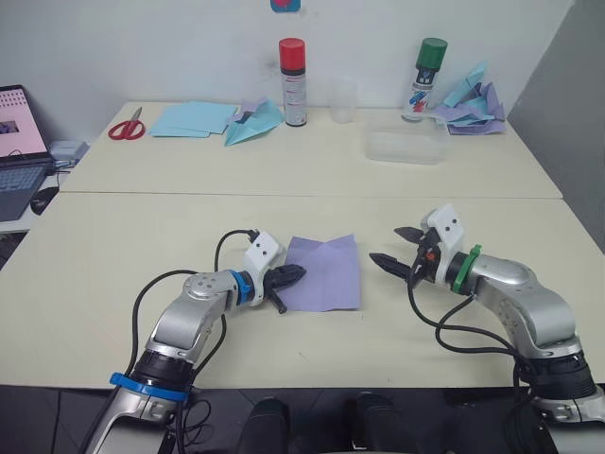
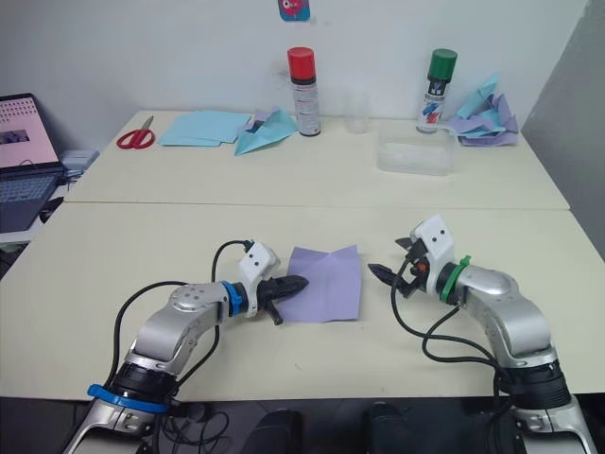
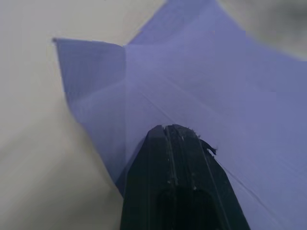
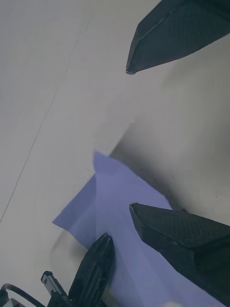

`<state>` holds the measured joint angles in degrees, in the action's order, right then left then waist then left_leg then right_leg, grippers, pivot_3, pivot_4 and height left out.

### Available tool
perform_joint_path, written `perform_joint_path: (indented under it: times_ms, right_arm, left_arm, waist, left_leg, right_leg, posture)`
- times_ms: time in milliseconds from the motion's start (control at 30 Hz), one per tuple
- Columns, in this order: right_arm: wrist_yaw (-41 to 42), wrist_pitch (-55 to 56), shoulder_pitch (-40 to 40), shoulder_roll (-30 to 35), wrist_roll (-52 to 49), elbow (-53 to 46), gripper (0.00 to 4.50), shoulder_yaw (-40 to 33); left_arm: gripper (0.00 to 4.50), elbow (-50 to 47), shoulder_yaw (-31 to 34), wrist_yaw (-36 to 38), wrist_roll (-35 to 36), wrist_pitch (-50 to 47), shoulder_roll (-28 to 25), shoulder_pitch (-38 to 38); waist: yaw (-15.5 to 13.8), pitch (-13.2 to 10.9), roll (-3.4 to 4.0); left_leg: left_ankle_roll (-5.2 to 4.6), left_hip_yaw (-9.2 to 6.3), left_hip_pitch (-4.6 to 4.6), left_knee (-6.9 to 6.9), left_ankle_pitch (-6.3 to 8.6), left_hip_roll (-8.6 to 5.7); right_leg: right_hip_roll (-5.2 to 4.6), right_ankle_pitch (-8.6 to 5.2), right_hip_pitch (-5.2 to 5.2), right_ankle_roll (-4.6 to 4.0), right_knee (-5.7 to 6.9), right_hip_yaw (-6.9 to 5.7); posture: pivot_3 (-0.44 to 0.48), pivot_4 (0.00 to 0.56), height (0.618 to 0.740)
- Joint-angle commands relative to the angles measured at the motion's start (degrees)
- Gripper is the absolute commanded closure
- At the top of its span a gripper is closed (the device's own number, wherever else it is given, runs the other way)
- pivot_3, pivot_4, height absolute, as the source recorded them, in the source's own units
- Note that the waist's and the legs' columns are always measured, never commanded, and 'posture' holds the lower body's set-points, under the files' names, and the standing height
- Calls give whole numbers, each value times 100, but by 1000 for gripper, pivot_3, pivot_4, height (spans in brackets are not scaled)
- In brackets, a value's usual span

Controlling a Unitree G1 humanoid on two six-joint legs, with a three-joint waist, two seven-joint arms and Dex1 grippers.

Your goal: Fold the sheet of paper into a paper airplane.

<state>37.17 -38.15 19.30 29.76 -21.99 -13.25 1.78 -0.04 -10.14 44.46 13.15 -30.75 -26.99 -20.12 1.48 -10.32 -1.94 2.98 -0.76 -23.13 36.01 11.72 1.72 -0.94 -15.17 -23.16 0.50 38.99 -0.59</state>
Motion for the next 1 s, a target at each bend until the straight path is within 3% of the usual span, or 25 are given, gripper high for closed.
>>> perform_joint_path:
  times_ms: [33,467,667,867,900,1000]
  right_arm:
    - [-226,97,22,-58,177,-177,0,14]
    - [-390,552,10,-246,766,281,0,253]
    - [-264,1233,-33,-49,1273,790,1985,465]
    - [227,1617,-95,-4,1435,1022,4278,883]
    - [286,1620,-100,-36,1416,1010,4481,929]
    - [487,1162,-69,-362,1071,794,4481,1077]
  left_arm:
    - [4488,-7,-303,-44,-203,-199,-26,293]
    - [4488,135,-382,-273,-397,-93,239,144]
    - [4500,104,-319,-285,-372,-77,271,160]
    - [4500,95,-315,-261,-388,-90,219,207]
    - [4500,89,-310,-258,-384,-94,214,216]
    - [4500,58,-276,-260,-372,-117,183,256]
  waist:
    - [2,7,1]
    - [-57,19,7]
    - [-84,19,7]
    - [-99,20,8]
    - [-99,20,8]
    - [-99,20,8]
  left_leg:
    - [0,0,4,0,0,0]
    - [0,-7,22,1,0,-7]
    - [0,-12,30,2,0,-9]
    - [0,-15,32,0,0,-6]
    - [0,-15,33,-1,0,-6]
    - [0,-19,33,-1,0,-4]
  right_leg:
    - [0,0,3,0,0,1]
    - [-2,-1,33,0,-3,-2]
    - [-3,-1,48,0,-9,-4]
    - [0,-2,49,-1,-11,-5]
    - [1,-2,49,-1,-11,-5]
    - [2,-2,50,-1,-11,-7]
  posture:
    - [0,150,740]
    - [0,150,740]
    - [0,150,740]
    - [0,150,740]
    - [0,150,740]
    - [0,150,740]
